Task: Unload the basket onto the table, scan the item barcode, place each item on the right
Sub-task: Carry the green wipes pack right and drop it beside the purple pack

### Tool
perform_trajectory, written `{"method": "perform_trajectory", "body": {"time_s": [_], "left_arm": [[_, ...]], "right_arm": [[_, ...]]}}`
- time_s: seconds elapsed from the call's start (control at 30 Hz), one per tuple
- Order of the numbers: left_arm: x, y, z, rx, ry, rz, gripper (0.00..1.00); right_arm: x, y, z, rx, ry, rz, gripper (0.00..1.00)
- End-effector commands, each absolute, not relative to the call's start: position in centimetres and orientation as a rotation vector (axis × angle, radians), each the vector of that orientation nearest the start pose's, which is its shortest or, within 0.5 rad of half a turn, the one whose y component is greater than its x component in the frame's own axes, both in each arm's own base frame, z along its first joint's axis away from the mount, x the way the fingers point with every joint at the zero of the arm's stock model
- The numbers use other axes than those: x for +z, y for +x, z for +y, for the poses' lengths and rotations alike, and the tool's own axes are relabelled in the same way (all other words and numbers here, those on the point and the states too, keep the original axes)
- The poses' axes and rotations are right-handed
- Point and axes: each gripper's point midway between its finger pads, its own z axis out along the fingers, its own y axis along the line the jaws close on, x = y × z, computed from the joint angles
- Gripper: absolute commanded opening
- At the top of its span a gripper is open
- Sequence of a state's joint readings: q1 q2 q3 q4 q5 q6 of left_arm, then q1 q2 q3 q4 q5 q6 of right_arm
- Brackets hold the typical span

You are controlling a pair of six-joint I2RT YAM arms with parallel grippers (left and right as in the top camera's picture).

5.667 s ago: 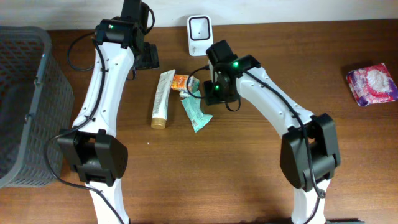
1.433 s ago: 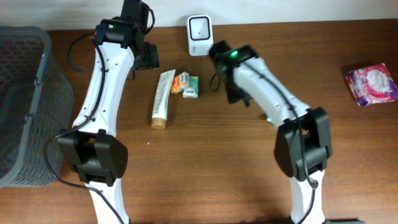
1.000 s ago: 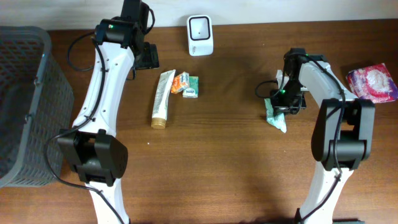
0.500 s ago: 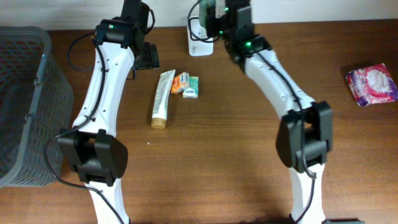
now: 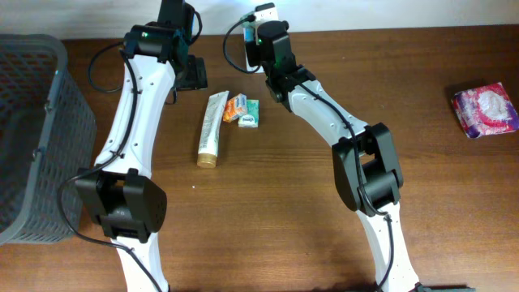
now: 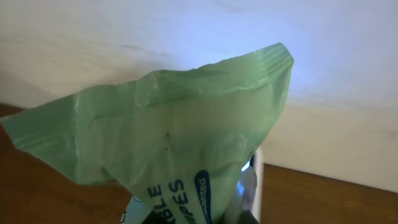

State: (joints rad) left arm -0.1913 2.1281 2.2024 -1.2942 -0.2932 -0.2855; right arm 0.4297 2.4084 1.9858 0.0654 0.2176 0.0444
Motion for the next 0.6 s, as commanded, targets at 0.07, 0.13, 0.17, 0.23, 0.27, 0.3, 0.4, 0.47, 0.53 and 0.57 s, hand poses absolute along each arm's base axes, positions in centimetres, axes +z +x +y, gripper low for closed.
{"method": "perform_trajectory", "body": {"time_s": [0.07, 0.13, 0.17, 0.23, 0.27, 0.3, 0.4, 0.47, 0.53, 0.57], "left_arm": [[19.8, 48.1, -4.2, 0.281, -0.218, 2.697, 0.99], [19.8, 48.1, -4.2, 0.281, -0.218, 2.697, 0.99], [19.8, 48.1, -4.2, 0.28, -0.219, 2.697, 0.99], [19.8, 48.1, -4.2, 0.281, -0.218, 2.697, 0.99], [19.8, 48.1, -4.2, 0.28, -0.219, 2.697, 0.99], [19.8, 48.1, -4.2, 0.281, -0.218, 2.697, 0.99], [19.8, 48.1, -4.2, 0.28, -0.219, 2.697, 0.99], [19.8, 48.1, -4.2, 0.281, -0.218, 2.697, 0.99], [19.8, 48.1, -4.2, 0.281, -0.218, 2.697, 0.99], [19.8, 48.1, -4.2, 0.28, -0.219, 2.697, 0.99]], "right_arm": [[22.9, 64.5, 19.6, -0.092, -0.027, 1.819, 0.04], [25.7, 62.7, 13.3, -0.127, 0.113, 1.912, 0.04], [26.0, 61.8, 10.1, -0.177, 0.144, 1.964, 0.04], [24.3, 58.8, 1.9, -0.35, 0.176, 2.156, 0.04], [22.2, 56.9, -1.1, -0.438, 0.156, 2.28, 0.04], [19.8, 54.7, -4.1, -0.504, 0.174, 2.411, 0.04], [14.9, 48.5, -12.4, -0.64, 0.268, 2.713, 0.04], [12.7, 45.9, -17.1, -0.683, 0.35, 2.806, 0.04], [11.2, 44.1, -20.6, -0.62, 0.479, 2.836, 0.6], [10.7, 43.8, -20.9, -0.572, 0.5, 2.844, 0.93]]}}
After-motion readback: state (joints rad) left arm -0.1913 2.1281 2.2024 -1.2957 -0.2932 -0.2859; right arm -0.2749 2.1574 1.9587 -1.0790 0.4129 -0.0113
